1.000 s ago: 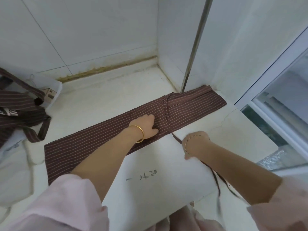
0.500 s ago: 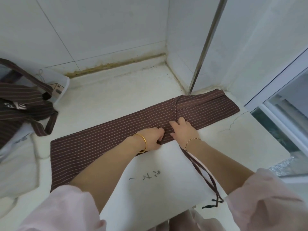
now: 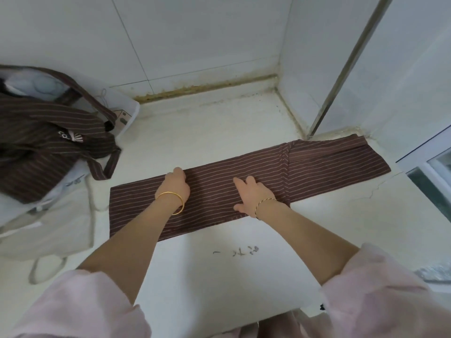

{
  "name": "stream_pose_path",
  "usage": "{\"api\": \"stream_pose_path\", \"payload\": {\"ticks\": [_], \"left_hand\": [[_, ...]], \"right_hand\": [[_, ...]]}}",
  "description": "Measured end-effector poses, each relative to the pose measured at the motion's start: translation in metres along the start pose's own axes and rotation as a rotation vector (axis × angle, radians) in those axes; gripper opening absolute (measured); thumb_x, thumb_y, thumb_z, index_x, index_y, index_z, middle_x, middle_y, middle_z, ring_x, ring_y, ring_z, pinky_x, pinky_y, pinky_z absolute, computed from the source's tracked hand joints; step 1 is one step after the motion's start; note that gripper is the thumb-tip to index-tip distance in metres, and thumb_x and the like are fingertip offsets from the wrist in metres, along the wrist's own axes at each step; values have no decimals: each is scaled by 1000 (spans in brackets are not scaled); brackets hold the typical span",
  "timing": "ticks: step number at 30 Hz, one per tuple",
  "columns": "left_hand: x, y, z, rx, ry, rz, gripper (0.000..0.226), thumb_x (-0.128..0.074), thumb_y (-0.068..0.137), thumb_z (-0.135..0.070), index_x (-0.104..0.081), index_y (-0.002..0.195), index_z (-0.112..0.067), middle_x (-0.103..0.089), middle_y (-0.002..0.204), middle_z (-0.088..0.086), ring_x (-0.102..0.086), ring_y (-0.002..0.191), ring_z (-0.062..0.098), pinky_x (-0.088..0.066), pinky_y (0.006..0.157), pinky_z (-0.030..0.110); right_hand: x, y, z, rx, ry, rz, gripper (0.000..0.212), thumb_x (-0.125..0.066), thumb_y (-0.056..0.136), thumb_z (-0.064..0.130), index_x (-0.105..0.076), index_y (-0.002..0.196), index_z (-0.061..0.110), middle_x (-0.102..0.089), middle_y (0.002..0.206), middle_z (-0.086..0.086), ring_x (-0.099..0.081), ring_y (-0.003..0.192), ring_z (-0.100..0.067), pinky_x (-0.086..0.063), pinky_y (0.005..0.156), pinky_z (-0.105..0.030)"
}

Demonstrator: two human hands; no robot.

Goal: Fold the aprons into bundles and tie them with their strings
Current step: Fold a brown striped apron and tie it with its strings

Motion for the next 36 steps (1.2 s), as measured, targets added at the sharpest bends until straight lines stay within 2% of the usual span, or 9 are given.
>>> {"api": "stream_pose_path", "payload": {"ticks": [4,10,15,19,22,25,29,32,36], "left_hand": [[21,-16,65,236,106,-140,40,-46,93,-10,-36,132,-6,-38,131,20,-44,117,35,-43,94,44],[31,-47,125,533,180,-151,53,-46,91,-35,-29,136,-13,-30,137,16,-31,126,33,-35,97,44],[28,-66,148,653,-19,-131,71,-55,88,-48,-22,138,-11,-32,137,17,-35,126,33,-42,92,47],[24,-68,163,695,-285,-153,70,-67,82,-42,-29,129,-6,-48,125,18,-52,112,36,-47,90,45],[24,-65,166,676,-666,-188,57,-69,82,-31,-44,122,0,-58,111,11,-58,104,34,-48,87,38],[20,-63,160,706,-1099,-109,46,-68,80,-23,-55,119,-2,-62,111,10,-60,102,33,-48,92,38],[36,-66,103,529,-1457,177,11,-61,87,-16,-62,91,-6,-71,76,10,-68,67,23,-58,66,32],[73,-65,51,291,-1685,242,7,-56,90,-17,-54,86,-12,-60,75,4,-61,67,16,-54,68,26],[108,-73,-32,13,-1554,368,24,-48,94,-18,-49,70,-13,-54,54,-1,-55,47,12,-50,49,19]], "right_hand": [[6,7,22,22,-1,76,80,-62,87,14,-12,149,18,-30,142,-15,-52,114,-33,-50,91,-38],[-19,11,76,135,57,239,104,-74,77,32,0,151,27,-31,144,-16,-48,120,-36,-47,97,-44],[-18,16,80,103,29,275,115,-76,76,29,12,149,23,-58,84,-4,-57,69,-18,-50,73,-34],[-23,18,72,78,201,260,114,-78,75,28,8,150,26,-39,145,-11,-50,120,-29,-45,99,-37],[-17,17,48,6,404,250,101,-73,80,23,0,150,33,-33,149,-13,-47,124,-33,-44,101,-40],[0,18,10,-108,32,127,113,-77,74,33,7,150,26,-39,146,-13,-50,122,-31,-46,98,-45],[-2,11,-2,-174,13,208,122,-79,68,44,10,149,26,-24,153,-15,-40,131,-34,-42,102,-49],[-11,6,36,-91,-28,168,120,-78,67,49,7,150,29,-32,147,-17,-44,127,-35,-43,100,-47],[-34,-18,120,177,202,189,83,-71,79,39,-27,146,17,-41,142,-11,-43,128,-31,-38,107,-37]]}}
Point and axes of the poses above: each hand's wrist, its own y-axis towards the middle knuckle, its own x-axis out of the back of the hand, z = x × y, the point moved 9 cm from there along y, towards the middle knuckle
